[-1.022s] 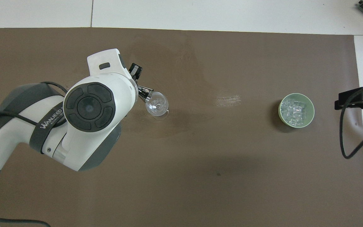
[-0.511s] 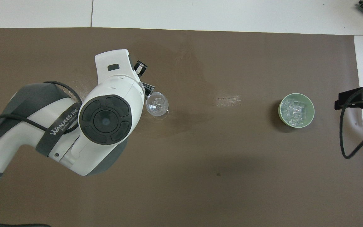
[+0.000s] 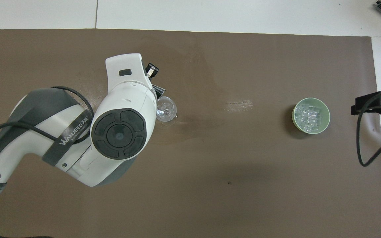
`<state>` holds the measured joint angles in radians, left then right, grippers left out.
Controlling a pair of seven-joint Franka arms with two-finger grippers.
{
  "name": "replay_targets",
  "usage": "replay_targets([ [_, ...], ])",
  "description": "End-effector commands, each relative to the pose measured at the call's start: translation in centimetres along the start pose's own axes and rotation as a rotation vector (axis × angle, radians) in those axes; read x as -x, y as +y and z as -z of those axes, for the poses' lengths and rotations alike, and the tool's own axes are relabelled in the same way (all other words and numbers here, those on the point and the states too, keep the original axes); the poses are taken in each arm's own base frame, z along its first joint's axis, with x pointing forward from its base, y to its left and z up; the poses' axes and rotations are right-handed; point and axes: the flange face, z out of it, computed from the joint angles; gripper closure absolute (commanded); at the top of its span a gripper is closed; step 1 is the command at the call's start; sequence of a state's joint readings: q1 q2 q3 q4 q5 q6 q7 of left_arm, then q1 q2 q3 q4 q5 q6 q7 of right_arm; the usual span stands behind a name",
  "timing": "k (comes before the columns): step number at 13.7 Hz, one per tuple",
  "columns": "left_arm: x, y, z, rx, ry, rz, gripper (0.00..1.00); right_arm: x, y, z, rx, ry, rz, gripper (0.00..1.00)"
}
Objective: Pour wine and add ice with both arms
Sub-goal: 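Tilt the silver cup with the left gripper to pour into the glass, then rotate back and withdraw the left gripper with the silver cup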
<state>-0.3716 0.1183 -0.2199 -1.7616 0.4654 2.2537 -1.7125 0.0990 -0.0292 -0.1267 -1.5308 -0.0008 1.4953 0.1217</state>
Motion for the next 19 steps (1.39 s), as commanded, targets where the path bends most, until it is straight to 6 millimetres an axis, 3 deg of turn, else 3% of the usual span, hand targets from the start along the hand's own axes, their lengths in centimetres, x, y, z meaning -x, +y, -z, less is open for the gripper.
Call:
replay_targets([
  [1,-0.3,-0.8,-0.8,-0.003,-0.015,0.029,1.0,0.6,0.1,0.2,-0.028,-0.006,0.014,0.0],
  [8,-3.3,-3.9,-3.5,-0.106,-0.329,0.376,1.0,0.6,0.1,0.2,-0.028,-0.006,0.014,0.0],
  [11,-6.2,-5.4,-4.7,-0.11,-0.462,0.458,1.0,0.6,0.2,0.1,-0.025,-0.011,0.01,0.0],
  [13,-9.2,-7.0,-5.6,-0.087,-0.534,0.477,1.0,0.5,0.9,0.2,-0.027,-0.009,-0.003,0.0],
  [15,-11.6,-8.7,-6.6,-0.07,-0.577,0.504,1.0,0.6,0.4,0.2,-0.027,-0.009,0.007,0.0],
  [17,-12.7,-11.1,-7.6,-0.042,-0.605,0.425,1.0,0.6,0.2,0.2,-0.027,-0.009,0.012,0.0],
  [19,-15.5,-14.1,-9.3,-0.011,-0.669,0.386,1.0,0.6,0.2,0.2,-0.027,-0.009,0.012,0.0],
])
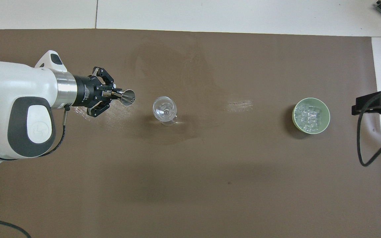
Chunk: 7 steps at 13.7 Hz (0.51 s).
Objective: Pour wine and add ice with both arms
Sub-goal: 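Rotate back and withdraw the left gripper with the silver cup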
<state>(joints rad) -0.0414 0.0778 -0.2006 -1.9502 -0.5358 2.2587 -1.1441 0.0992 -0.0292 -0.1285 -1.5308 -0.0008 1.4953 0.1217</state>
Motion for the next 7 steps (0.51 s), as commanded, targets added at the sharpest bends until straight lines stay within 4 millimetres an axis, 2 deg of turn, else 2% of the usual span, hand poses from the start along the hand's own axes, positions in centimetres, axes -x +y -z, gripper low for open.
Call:
replay_targets([
  [1,-4.7,-3.1,1.3,-0.021,-0.075,-0.101,1.0,0.6,0.1,0.2,-0.026,-0.009,0.017,0.0],
  [4,-10.3,-5.7,2.7,-0.071,-0.132,-0.194,1.0,0.5,0.9,0.2,-0.027,-0.009,0.003,0.0],
  [6,-14.5,-8.0,2.8,-0.112,-0.192,-0.166,1.0,0.4,1.4,-0.4,-0.027,-0.009,0.002,0.0],
  [7,-17.5,-9.3,2.0,-0.124,-0.238,-0.17,1.0,0.4,1.4,-0.7,-0.03,0.009,0.011,0.0],
])
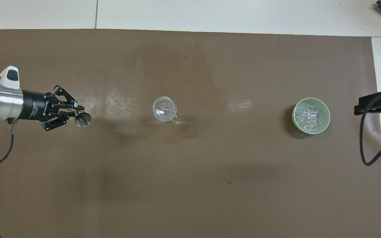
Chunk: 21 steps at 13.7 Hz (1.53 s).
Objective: Pour wine and add ice with both arms
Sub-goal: 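Rotate back and withdraw the left gripper with the silver cup, then reach the right gripper to the green ice cup while the left gripper holds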
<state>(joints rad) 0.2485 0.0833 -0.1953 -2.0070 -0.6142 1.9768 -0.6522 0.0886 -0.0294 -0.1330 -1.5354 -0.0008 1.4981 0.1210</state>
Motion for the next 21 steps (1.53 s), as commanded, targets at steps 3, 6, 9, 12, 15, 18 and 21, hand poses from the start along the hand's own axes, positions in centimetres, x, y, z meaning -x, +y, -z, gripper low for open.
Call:
replay_targets([
  [3,-8.5,-5.9,-0.8,0.014,-0.181,0.043,1.0,0.4,0.6,-2.3,-0.037,0.059,0.072,0.0],
  [6,-11.9,-8.6,-1.0,0.041,-0.287,0.127,1.0,-0.1,1.0,-5.2,-0.035,0.058,0.127,0.0],
  [9,-12.2,-8.8,-0.9,0.075,-0.396,0.158,1.0,-0.2,1.1,-9.3,-0.038,0.112,0.157,0.0],
  [12,-12.6,-9.8,-0.7,0.139,-0.49,0.247,1.0,-1.1,1.2,-14.2,-0.019,0.134,0.237,0.0],
  [15,-14.5,-11.2,-4.0,0.217,-0.664,0.336,1.0,-1.7,1.6,-19.3,-0.001,0.113,0.262,0.0],
  [18,-15.0,-11.2,-4.2,0.263,-0.728,0.475,1.0,-2.3,2.5,-23.2,0.031,0.136,0.296,0.0],
  [21,-15.7,-12.4,-5.1,0.272,-0.745,0.559,1.0,-3.1,2.3,-25.6,0.037,0.136,0.294,0.0],
])
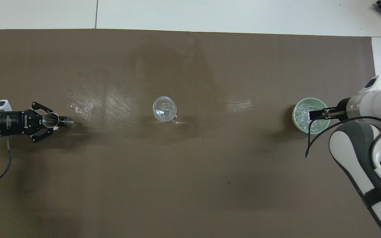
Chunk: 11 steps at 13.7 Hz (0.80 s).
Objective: Pour wine and add ice with both arms
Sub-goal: 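Reach the right gripper to the green ice cup while the left gripper holds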
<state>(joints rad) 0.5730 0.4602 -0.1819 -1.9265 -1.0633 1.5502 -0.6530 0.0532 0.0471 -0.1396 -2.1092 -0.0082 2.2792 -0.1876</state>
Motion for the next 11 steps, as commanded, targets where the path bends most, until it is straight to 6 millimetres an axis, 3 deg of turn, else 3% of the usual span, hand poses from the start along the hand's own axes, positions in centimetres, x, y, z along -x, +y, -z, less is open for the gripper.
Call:
replay_targets([
  [1,-1.2,-0.7,0.5,0.032,-0.034,0.068,1.0,-0.2,0.4,-2.5,0.018,0.009,0.025,0.0],
  [3,-2.2,-1.2,0.9,0.045,-0.038,0.087,1.0,-0.6,0.4,-4.0,0.024,0.019,0.026,0.01],
  [8,-4.1,-1.4,0.5,0.063,-0.016,0.114,1.0,-0.6,0.4,-5.9,0.028,0.015,0.029,0.27],
  [11,-4.8,-1.5,0.4,0.075,0.002,0.127,1.0,-0.2,0.3,-6.8,0.027,0.011,0.027,0.31],
])
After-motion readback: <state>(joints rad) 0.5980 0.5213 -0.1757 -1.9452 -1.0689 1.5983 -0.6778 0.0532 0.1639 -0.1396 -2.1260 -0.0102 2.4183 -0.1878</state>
